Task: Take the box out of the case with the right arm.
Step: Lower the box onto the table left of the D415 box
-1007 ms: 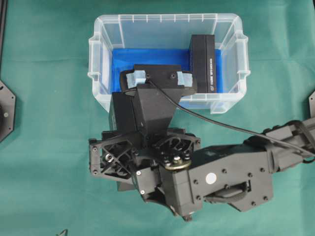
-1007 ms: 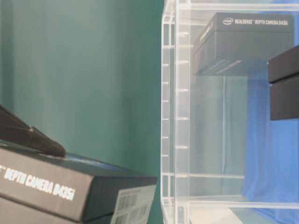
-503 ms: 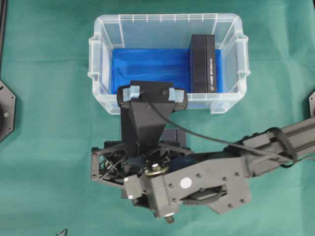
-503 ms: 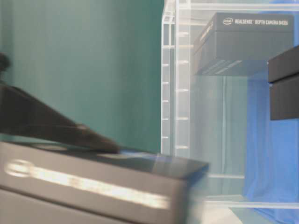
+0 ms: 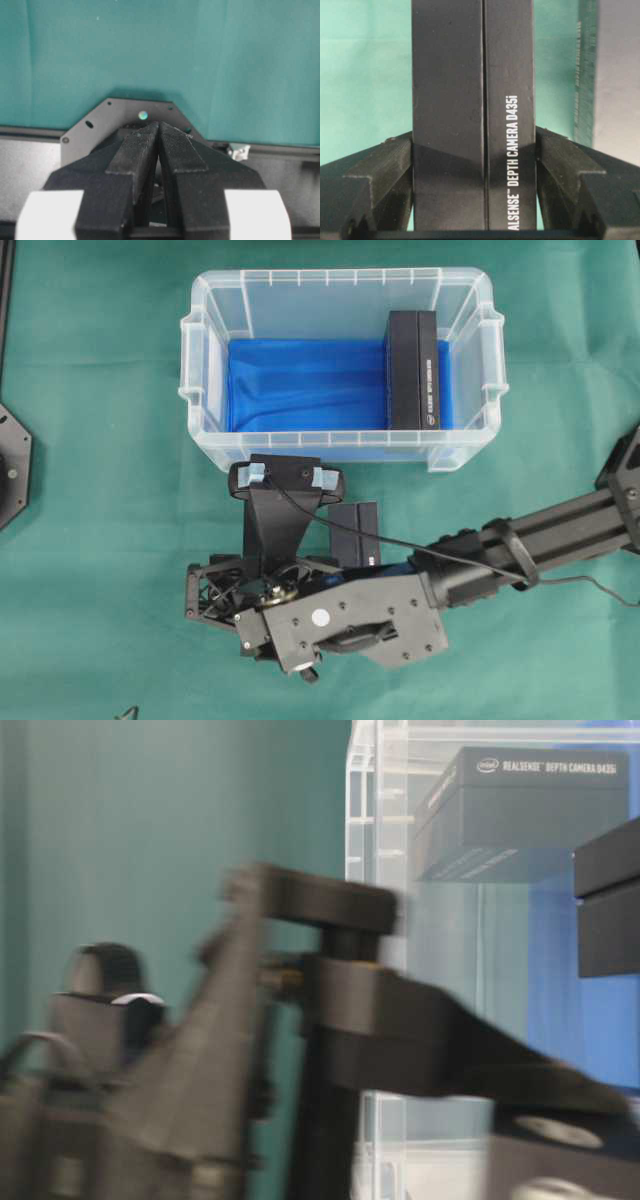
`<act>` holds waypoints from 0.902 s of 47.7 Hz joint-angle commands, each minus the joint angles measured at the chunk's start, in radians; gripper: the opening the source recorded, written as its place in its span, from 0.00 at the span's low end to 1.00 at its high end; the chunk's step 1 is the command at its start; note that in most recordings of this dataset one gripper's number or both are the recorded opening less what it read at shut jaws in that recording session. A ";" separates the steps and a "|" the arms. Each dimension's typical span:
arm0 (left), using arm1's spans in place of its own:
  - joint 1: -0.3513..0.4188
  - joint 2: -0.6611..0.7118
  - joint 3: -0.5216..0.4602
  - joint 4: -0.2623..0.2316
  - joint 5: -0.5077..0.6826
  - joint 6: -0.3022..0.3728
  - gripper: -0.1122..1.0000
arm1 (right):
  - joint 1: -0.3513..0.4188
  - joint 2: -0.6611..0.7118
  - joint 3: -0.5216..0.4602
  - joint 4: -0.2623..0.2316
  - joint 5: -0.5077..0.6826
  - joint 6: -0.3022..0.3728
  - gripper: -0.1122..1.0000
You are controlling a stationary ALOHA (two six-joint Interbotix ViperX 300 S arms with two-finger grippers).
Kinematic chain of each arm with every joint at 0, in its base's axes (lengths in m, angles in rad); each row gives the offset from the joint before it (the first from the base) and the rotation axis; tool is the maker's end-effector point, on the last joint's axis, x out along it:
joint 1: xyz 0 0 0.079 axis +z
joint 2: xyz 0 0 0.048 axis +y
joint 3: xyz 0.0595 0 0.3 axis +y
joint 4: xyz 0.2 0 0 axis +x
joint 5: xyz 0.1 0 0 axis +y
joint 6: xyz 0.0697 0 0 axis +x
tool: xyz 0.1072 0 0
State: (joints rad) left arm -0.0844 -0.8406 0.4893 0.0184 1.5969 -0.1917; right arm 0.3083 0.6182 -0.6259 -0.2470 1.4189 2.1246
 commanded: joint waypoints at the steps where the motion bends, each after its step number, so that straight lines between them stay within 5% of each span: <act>1: -0.002 0.005 -0.011 0.002 -0.003 0.000 0.10 | -0.002 -0.020 0.011 0.012 -0.032 0.003 0.72; 29: -0.002 0.002 -0.006 0.002 -0.005 0.000 0.10 | -0.008 -0.011 0.046 0.018 -0.078 0.000 0.71; 37: -0.002 -0.002 -0.003 0.003 -0.005 0.000 0.10 | -0.008 -0.011 0.048 -0.006 -0.081 -0.002 0.93; 43: -0.002 -0.002 -0.002 0.003 -0.005 -0.002 0.10 | -0.008 -0.012 0.048 -0.012 -0.081 -0.002 0.94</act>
State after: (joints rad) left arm -0.0844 -0.8452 0.4970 0.0184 1.5953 -0.1917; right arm 0.3022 0.6381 -0.5691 -0.2516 1.3407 2.1230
